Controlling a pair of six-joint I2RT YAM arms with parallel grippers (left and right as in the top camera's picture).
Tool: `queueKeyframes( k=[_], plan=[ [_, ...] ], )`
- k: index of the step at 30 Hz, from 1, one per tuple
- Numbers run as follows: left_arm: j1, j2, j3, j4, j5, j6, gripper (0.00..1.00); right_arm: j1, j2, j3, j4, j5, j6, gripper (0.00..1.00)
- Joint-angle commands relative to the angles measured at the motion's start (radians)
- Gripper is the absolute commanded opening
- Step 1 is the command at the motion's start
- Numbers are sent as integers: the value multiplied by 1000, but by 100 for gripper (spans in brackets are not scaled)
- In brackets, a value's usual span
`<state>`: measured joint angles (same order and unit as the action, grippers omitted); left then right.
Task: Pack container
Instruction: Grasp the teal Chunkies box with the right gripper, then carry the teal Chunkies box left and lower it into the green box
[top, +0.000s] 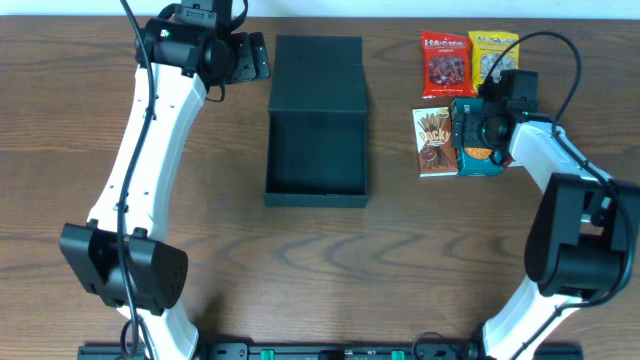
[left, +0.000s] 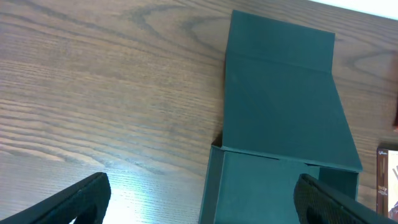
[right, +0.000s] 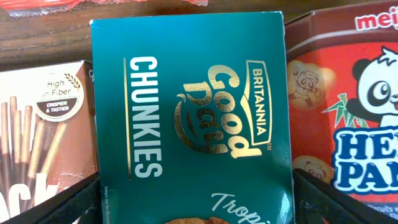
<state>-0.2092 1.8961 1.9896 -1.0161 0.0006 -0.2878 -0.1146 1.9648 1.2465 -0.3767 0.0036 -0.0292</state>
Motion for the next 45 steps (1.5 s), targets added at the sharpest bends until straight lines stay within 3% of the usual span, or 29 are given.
queueKeyframes(
  k=[1, 8, 16, 30, 42, 45],
  plan=[
    [6, -10, 17, 0, -1, -4, 95, -11, 37, 20, -1, 7, 18, 90],
    [6, -10, 17, 0, -1, -4, 95, -11, 58, 20, 1, 8, 18, 88],
    [6, -10, 17, 0, -1, -4, 95, -11, 56, 43, -14, 6, 37, 77],
    [69, -10, 17, 3, -11, -3, 95, 11, 55, 314, -247, -37, 44, 75],
    [204, -10, 17, 2, -11, 19, 95, 188, 55, 537, -471, -91, 44, 77],
    [231, -10, 17, 1, -11, 23, 95, 267, 55, 562, -495, -92, 103, 77]
  ],
)
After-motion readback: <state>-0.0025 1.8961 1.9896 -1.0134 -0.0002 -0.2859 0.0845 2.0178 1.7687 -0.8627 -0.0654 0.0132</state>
